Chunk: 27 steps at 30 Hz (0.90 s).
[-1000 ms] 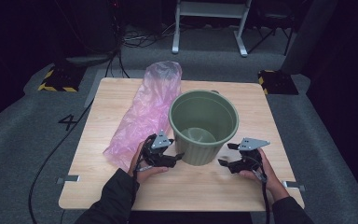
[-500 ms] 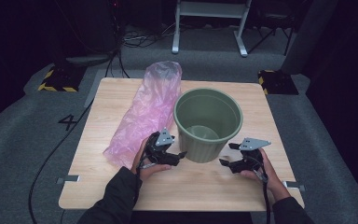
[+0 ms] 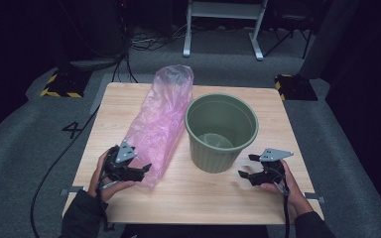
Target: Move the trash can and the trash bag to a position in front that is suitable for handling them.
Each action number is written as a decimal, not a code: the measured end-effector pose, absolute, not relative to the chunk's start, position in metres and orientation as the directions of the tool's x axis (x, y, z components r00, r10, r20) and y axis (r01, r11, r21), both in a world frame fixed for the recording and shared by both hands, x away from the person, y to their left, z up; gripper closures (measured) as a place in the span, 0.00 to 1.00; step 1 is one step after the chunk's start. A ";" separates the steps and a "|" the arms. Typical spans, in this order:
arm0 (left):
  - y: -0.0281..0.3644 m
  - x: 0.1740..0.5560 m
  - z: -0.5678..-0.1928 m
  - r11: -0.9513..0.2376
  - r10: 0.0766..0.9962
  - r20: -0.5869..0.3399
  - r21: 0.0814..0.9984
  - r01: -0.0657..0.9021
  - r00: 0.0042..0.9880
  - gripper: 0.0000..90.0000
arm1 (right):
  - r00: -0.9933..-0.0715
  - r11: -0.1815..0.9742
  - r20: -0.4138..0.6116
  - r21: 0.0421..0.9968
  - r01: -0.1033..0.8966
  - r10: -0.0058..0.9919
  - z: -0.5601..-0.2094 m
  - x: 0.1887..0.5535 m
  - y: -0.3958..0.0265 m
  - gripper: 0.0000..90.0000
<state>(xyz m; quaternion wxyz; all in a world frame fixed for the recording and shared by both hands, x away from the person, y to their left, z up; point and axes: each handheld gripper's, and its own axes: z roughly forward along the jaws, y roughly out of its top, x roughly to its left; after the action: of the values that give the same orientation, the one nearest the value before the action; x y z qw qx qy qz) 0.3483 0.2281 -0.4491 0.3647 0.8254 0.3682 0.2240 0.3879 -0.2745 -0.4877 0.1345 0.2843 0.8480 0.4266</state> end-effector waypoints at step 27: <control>0.225 0.345 -0.496 -0.469 0.679 -0.070 0.723 0.506 0.731 0.70 | -0.799 0.485 0.004 0.793 0.369 0.602 -0.492 0.384 -0.278 0.23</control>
<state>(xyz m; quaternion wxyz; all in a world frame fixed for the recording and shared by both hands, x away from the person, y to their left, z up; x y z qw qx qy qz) 0.3447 0.2246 -0.4960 0.3789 0.8495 0.3488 0.1142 0.3844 -0.2779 -0.4925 0.1388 0.2853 0.8503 0.4198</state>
